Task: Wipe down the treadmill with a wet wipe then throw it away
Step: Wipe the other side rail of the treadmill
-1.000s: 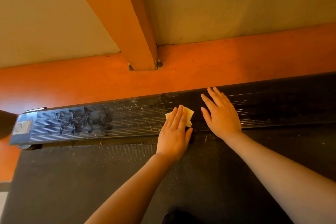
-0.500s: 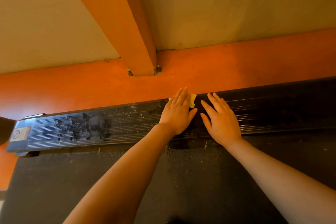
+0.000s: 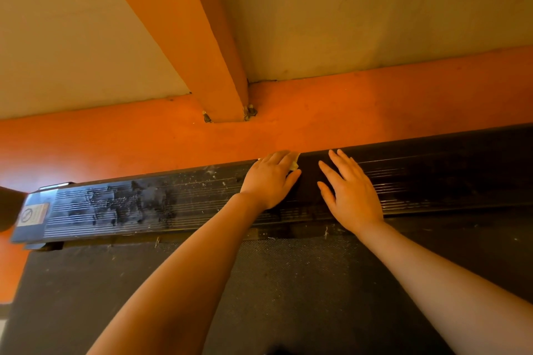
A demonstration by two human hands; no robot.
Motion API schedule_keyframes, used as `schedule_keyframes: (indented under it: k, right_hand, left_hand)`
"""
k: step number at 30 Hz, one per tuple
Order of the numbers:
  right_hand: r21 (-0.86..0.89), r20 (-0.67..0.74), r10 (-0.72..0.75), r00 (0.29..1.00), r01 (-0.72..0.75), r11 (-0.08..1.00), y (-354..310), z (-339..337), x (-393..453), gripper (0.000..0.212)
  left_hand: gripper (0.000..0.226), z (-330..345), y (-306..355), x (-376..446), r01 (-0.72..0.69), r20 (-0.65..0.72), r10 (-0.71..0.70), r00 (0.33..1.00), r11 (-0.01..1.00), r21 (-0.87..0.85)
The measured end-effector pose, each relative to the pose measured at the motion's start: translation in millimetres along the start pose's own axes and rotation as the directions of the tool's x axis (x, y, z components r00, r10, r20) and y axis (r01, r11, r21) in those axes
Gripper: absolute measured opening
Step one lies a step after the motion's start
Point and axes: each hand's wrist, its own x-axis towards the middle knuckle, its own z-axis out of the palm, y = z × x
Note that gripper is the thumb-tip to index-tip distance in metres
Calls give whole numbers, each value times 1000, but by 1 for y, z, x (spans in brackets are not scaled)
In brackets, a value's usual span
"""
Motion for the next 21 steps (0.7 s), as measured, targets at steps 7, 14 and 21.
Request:
schedule_keyframes:
  k: [7, 14, 21]
  right_hand:
    - [-33, -12, -11, 1000, 10, 999, 0, 1, 0, 44]
    - [-65, -7, 6, 1000, -6, 998, -8, 4, 1, 42]
    - [-90, -8, -27, 1000, 26, 996, -36, 16, -8, 43]
  left_hand:
    - [53, -2, -35, -24, 87, -20, -86, 996, 994, 70]
    - [59, 12, -18, -45, 110, -45, -111, 993, 994, -26]
    - [64, 40, 0, -88, 83, -71, -83, 994, 997, 1]
